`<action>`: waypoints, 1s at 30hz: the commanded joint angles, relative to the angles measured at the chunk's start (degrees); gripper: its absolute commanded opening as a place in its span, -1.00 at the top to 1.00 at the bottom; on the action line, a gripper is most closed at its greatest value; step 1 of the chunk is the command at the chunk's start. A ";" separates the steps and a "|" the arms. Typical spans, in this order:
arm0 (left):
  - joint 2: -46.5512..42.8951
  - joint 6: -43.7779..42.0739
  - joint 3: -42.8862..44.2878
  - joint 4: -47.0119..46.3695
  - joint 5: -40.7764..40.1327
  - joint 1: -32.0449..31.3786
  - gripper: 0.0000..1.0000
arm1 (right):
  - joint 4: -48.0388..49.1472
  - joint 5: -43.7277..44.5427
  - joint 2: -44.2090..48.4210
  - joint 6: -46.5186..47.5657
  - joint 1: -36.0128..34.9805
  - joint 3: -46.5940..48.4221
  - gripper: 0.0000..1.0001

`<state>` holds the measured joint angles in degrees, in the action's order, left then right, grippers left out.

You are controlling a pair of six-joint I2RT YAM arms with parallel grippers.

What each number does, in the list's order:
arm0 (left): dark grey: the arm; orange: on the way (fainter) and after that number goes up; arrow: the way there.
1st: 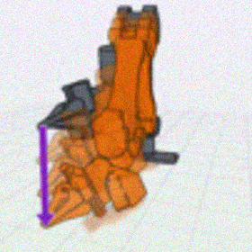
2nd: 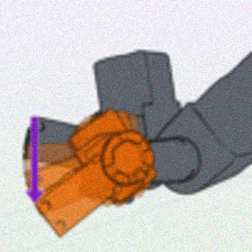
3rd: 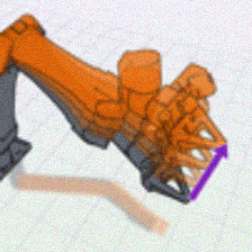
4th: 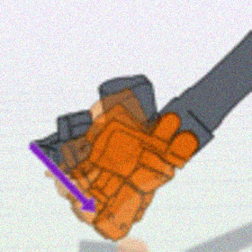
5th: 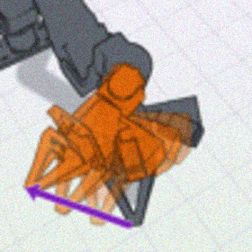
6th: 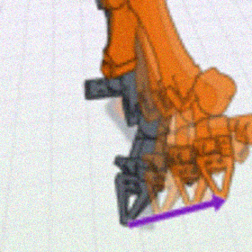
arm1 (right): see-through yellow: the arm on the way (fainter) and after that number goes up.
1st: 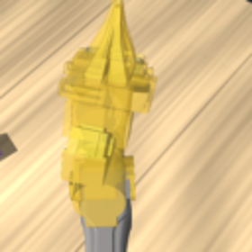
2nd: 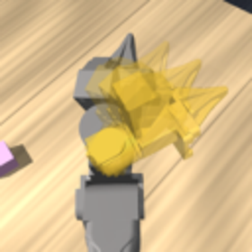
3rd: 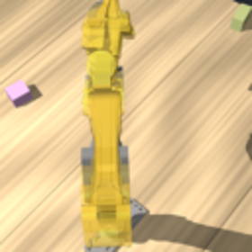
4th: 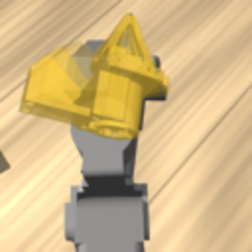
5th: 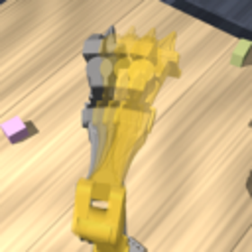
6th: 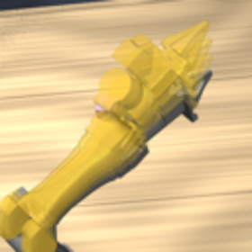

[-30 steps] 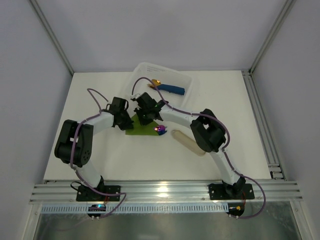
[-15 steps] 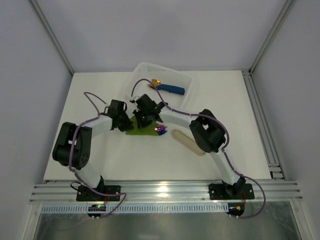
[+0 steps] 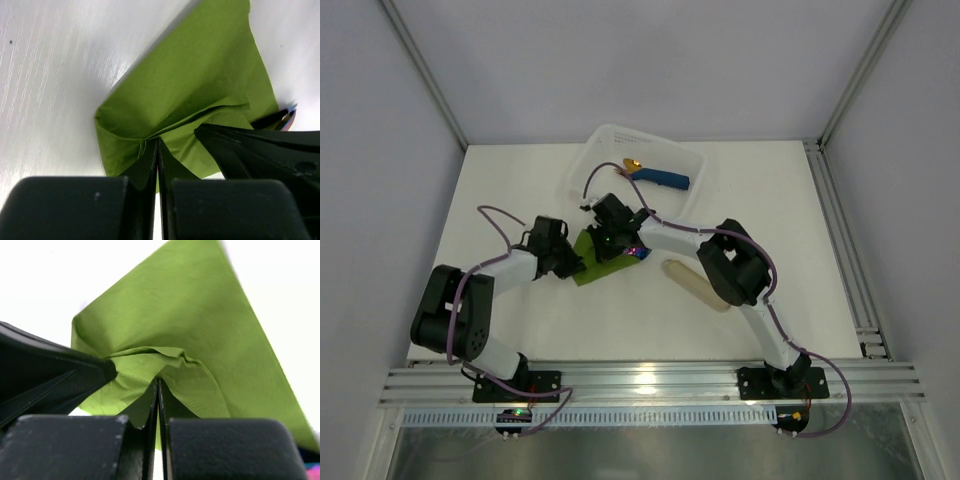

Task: Place the utensils on the paper napkin and roll it up
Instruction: Roll the napkin at the center of the board.

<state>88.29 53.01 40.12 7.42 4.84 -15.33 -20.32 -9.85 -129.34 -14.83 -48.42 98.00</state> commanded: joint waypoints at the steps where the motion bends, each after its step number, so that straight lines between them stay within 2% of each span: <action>1: -1.10 0.25 -3.81 7.34 -0.62 -0.57 1.00 | 1.15 0.62 2.94 -0.11 -0.44 -1.66 0.93; 18: -9.19 4.82 -10.67 5.85 -0.01 -2.77 1.00 | 5.11 -6.15 9.72 -3.01 -2.20 -8.17 0.93; 30: -11.03 6.22 -13.22 4.27 -0.27 -3.74 1.00 | 7.13 -8.35 7.70 -4.24 -2.46 -8.44 0.92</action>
<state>77.10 59.68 29.15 7.05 6.13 -18.31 -15.81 -17.17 -123.26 -18.39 -50.52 89.17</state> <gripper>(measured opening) 0.002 0.037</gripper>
